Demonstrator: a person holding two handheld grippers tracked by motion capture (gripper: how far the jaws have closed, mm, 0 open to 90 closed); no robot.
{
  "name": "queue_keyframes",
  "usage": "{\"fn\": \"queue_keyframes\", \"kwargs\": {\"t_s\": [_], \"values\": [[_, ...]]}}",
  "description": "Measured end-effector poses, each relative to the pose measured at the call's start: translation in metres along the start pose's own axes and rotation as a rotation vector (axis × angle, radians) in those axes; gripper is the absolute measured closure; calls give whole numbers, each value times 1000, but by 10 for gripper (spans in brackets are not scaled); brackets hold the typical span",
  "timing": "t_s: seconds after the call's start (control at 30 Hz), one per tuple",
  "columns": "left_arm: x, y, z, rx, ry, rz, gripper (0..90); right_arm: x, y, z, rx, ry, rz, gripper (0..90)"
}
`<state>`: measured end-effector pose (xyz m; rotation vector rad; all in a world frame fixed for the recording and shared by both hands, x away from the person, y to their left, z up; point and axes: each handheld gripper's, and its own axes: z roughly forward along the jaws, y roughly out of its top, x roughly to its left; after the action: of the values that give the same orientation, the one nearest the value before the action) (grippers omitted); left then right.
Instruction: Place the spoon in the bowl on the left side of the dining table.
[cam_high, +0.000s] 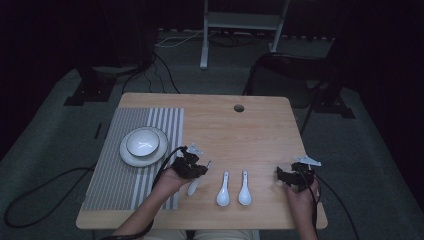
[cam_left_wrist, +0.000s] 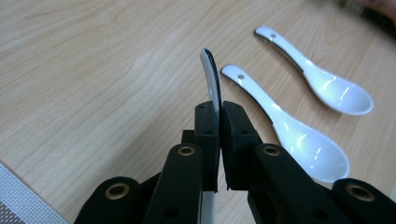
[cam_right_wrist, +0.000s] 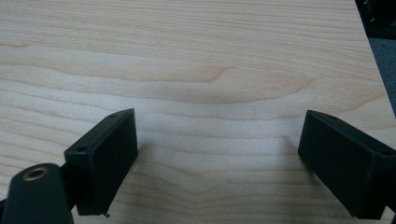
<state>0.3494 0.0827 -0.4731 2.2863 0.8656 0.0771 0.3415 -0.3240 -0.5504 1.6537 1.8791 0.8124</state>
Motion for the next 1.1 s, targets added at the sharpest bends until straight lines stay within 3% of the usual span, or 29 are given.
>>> {"fn": "queue_keyframes", "kwargs": {"t_s": [0.37, 0.63, 0.87, 1.1], "values": [[-4, 2, -13, -56, 5, 5, 855, 0, 0, 0, 0, 0, 0, 112], [0, 4, -28, -88, 14, 5, 855, 0, 0, 0, 0, 0, 0, 112], [16, 3, -43, -117, 18, -30, 856, 0, 0, 0, 0, 0, 0, 112], [41, -1, -68, -182, 57, -80, 855, 0, 0, 0, 0, 0, 0, 112]]}}
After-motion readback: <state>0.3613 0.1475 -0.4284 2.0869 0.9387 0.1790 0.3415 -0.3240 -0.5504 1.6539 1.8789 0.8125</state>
